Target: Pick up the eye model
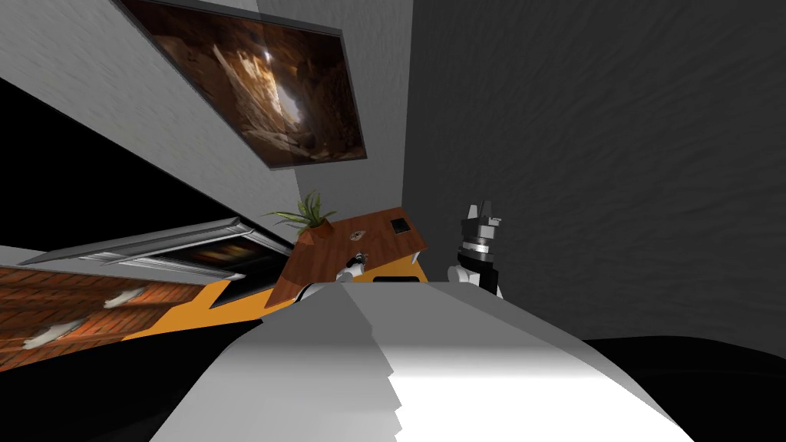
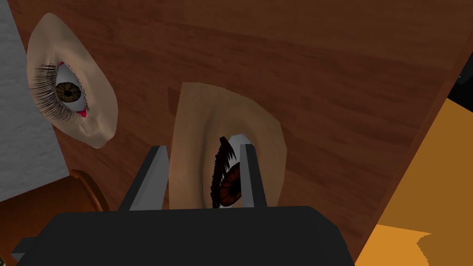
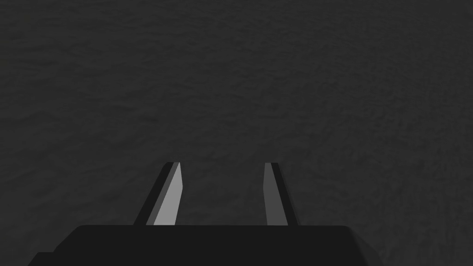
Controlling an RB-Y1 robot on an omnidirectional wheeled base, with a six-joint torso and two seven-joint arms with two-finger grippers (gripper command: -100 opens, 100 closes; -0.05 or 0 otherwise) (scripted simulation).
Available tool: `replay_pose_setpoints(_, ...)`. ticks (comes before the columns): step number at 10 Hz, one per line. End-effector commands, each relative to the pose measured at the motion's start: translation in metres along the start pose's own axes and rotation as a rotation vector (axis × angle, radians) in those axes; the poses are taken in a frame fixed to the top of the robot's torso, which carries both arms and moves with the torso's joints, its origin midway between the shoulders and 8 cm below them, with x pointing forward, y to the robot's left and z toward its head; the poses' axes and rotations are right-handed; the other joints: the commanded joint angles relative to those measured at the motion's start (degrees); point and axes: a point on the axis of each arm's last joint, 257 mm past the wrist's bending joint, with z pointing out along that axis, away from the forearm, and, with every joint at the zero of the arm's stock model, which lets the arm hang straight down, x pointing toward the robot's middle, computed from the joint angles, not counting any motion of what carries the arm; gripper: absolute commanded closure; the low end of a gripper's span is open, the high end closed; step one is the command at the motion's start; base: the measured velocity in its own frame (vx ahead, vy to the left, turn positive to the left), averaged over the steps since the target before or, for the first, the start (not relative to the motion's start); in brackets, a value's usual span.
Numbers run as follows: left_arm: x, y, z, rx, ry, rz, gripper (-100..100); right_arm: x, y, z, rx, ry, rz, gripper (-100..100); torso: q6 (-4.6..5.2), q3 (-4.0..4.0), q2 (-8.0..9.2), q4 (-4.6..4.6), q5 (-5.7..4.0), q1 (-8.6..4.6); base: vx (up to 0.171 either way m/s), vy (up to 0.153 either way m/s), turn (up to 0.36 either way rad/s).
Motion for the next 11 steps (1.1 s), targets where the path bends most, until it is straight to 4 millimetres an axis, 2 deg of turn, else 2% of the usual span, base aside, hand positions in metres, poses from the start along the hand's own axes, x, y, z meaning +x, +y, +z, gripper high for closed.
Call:
replay_pose_setpoints(1, 0.000, 0.000, 0.000, 0.000, 0.000, 0.000, 100, 0.000, 0.000, 0.000, 0.000, 0.000, 0.000, 0, 0.00, 0.00, 0.00, 0.00, 0.00, 0.00, 0.000, 0.000, 0.000)
replay_pose_setpoints(2, 0.000, 0.000, 0.000, 0.000, 0.000, 0.000, 0, 0.000, 0.000, 0.000, 0.000, 0.000, 0.000, 0, 0.00, 0.01, 0.01, 0.00, -0.01, -0.01, 0.000, 0.000, 0.000)
replay_pose_setpoints(3, 0.008, -0.004, 0.001, -0.002, 0.014, 0.013, 100, 0.000, 0.000, 0.000, 0.000, 0.000, 0.000, 0, 0.01, 0.01, 0.01, 0.01, -0.01, -0.02, -0.018, -0.011, 0.161)
replay_pose_setpoints(9, 0.032, -0.019, 0.000, -0.010, 0.049, 0.060, 100, 0.000, 0.000, 0.000, 0.000, 0.000, 0.000, 0, -0.03, 0.12, 0.18, 0.07, -0.06, -0.11, -0.025, -0.017, 0.121)
replay_pose_setpoints(10, 0.030, -0.017, 0.000, -0.008, 0.046, 0.055, 100, 0.000, 0.000, 0.000, 0.000, 0.000, 0.000, 0, -0.01, 0.14, 0.19, 0.10, -0.08, -0.13, -0.011, -0.008, 0.021)
replay_pose_setpoints(11, 0.030, -0.017, 0.000, -0.010, 0.046, 0.054, 0, 0.000, 0.000, 0.000, 0.000, 0.000, 0.000, 0, 0.01, 0.12, 0.15, 0.08, -0.07, -0.11, 0.000, 0.000, 0.000)
